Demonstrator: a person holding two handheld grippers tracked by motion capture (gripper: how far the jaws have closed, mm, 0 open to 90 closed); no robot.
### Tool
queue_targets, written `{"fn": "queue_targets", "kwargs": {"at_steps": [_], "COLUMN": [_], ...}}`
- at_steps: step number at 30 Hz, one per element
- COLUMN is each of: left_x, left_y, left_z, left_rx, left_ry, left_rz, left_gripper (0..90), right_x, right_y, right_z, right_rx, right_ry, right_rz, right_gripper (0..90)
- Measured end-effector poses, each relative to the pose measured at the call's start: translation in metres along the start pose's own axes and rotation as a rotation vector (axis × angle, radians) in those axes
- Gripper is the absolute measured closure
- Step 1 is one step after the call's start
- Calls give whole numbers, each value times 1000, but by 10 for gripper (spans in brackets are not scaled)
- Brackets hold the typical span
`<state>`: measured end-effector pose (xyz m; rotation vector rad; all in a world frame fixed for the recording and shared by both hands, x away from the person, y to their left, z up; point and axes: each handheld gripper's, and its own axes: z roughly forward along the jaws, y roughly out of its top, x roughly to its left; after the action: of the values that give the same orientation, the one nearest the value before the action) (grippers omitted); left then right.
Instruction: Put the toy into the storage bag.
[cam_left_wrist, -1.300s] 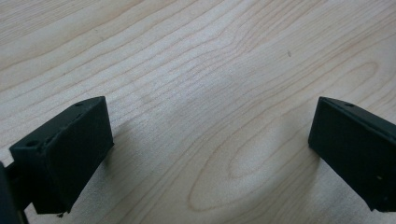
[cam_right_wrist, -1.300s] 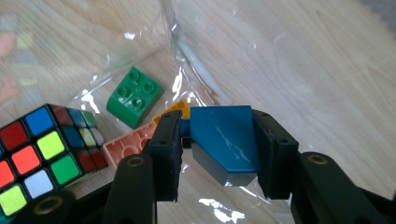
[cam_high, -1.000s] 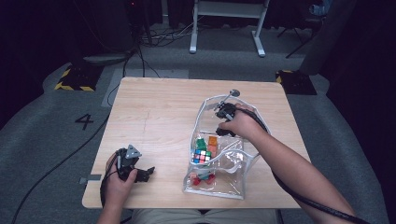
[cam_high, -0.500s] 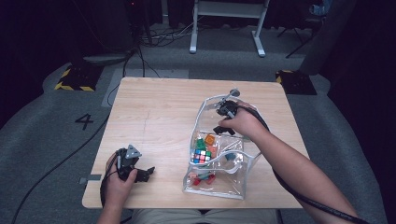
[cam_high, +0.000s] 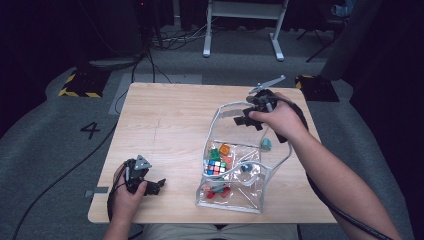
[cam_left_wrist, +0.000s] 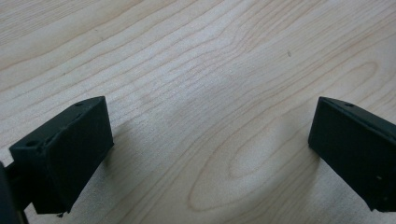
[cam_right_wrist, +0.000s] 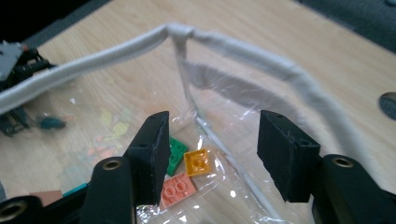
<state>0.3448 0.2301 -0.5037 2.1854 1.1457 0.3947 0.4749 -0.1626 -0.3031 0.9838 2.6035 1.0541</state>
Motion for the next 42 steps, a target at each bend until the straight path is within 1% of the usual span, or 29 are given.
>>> {"fn": "queue_targets", "kwargs": {"at_steps": [2,6,8,12,14,16,18,21,22,24,28,30,34,37,40,41,42], "left_x": [0,0,0,0,0,0,0,0,0,0,0,0,0,0,0,0,0], "left_y": [0,0,0,0,0,0,0,0,0,0,0,0,0,0,0,0,0], "left_z": [0,0,0,0,0,0,0,0,0,0,0,0,0,0,0,0,0], "left_rx": [0,0,0,0,0,0,0,0,0,0,-2,-2,-1,-1,-2,-1,-1], "left_ry": [0,0,0,0,0,0,0,-1,0,0,-1,-1,-1,-3,-1,-2,-2], "left_rz": [0,0,0,0,0,0,0,0,0,0,1,1,1,0,1,-2,-2], "left_gripper": [0,0,0,0,0,0,0,0,0,0,0,0,0,0,0,0,0], "right_x": [-5,-20,-27,-41,-51,-60,-70,-85,-90,-99,-111,-115,-121,-125,-129,-130,-131], "right_y": [0,-5,-10,-19,-26,-32,-41,-53,-57,-64,-74,-78,-87,-99,-111,-116,-121], "right_z": [-13,-36,-46,-61,-69,-74,-80,-86,-87,-89,-87,-83,-72,-58,-43,-36,-31], "right_rx": [-32,-83,-100,-114,-129,-133,-136,-132,-137,-145,-156,-153,-156,-157,-136,-132,-124], "right_ry": [-14,-45,-59,-86,-105,-121,-141,-157,-158,-168,-171,-174,-162,-136,-124,-116,-110], "right_rz": [19,46,58,81,91,100,120,146,143,154,175,169,156,150,156,166,162], "right_gripper": [448,449,448,446,443,440,440,441,441,441,440,440,437,433,434,432,432]}}
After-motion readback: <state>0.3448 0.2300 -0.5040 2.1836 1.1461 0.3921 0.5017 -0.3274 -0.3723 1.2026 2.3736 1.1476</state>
